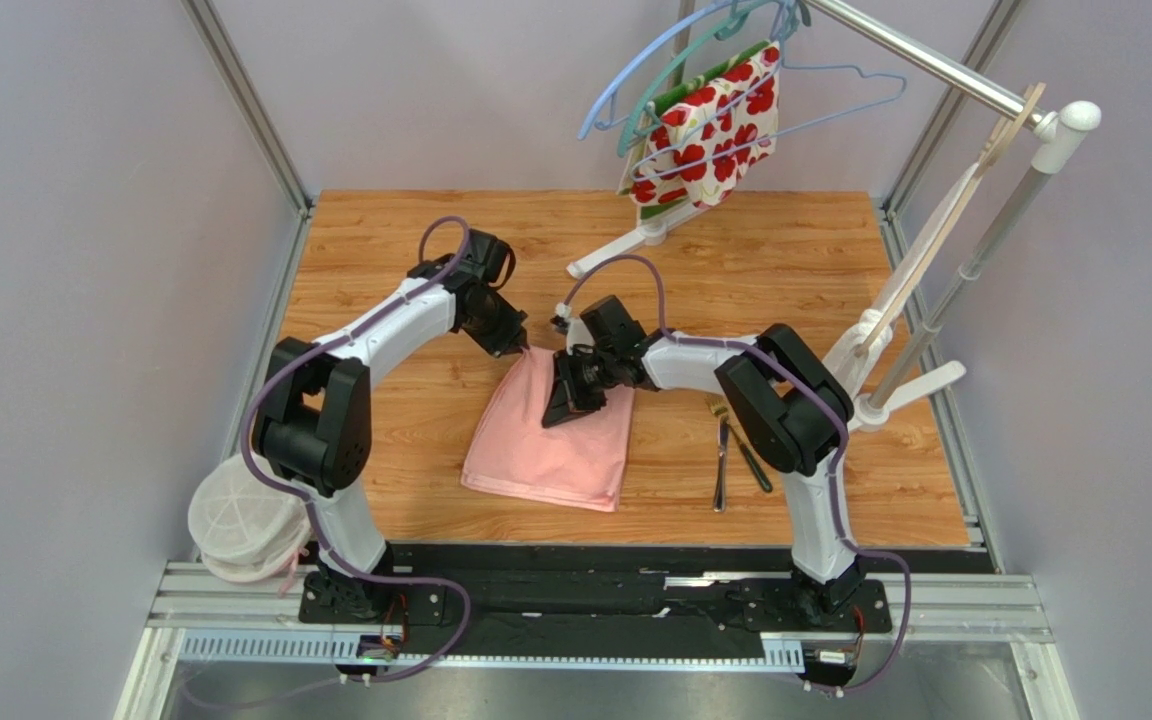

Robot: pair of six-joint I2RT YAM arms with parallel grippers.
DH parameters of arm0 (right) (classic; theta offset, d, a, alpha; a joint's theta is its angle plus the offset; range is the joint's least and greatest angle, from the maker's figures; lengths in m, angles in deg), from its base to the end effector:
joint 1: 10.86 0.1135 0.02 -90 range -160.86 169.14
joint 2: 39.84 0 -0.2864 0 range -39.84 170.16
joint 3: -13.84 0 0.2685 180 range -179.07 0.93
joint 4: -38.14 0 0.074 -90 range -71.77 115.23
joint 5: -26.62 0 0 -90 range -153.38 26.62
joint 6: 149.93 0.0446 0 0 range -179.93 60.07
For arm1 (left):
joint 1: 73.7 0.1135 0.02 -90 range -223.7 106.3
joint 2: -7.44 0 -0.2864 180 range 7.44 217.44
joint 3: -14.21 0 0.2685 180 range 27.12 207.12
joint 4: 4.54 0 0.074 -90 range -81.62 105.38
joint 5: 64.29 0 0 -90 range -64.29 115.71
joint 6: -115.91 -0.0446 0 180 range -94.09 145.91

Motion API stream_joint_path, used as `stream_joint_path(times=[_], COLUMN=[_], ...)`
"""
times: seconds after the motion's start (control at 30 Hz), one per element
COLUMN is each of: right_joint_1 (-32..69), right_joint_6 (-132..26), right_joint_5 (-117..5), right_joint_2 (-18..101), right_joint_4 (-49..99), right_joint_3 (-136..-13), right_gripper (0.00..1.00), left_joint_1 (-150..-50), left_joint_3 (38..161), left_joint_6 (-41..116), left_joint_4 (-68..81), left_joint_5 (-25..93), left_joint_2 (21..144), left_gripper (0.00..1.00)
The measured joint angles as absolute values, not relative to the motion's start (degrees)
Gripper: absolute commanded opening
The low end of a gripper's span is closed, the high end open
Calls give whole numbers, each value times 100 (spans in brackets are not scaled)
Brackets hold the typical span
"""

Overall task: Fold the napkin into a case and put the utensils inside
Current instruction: Fold the lower triangle-folded napkin at the center of the board.

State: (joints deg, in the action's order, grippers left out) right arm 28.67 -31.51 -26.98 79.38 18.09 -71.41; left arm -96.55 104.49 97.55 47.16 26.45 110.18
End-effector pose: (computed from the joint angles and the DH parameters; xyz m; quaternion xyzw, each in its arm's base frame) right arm 0.3280 0.3050 0.1245 -0.1835 0.8899 0.4103 0.0773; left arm 0.3656 -0.1547 0.2282 -0.4012 0.8882 -0.1684 0.1472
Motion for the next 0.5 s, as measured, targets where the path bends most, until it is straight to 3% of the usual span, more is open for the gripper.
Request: stream_joint_path(times=[0.23,0.5], right_joint_1=[2513,2421], right_joint_6=[-3299,-3450], right_joint_5=[-2988,-3253], right_joint_2=[7728,7649], right_joint_4=[1372,944], right_joint_3=[-7071,-7184], right_gripper=[0,7], left_joint_1=[-9655,-9646], left_joint_3=[10363,10333], left_joint_6=[8690,7141], left_joint_4=[4467,4524], left_joint_5=[2750,3014], left_joint_2=[10686,10408], left_gripper=[0,0])
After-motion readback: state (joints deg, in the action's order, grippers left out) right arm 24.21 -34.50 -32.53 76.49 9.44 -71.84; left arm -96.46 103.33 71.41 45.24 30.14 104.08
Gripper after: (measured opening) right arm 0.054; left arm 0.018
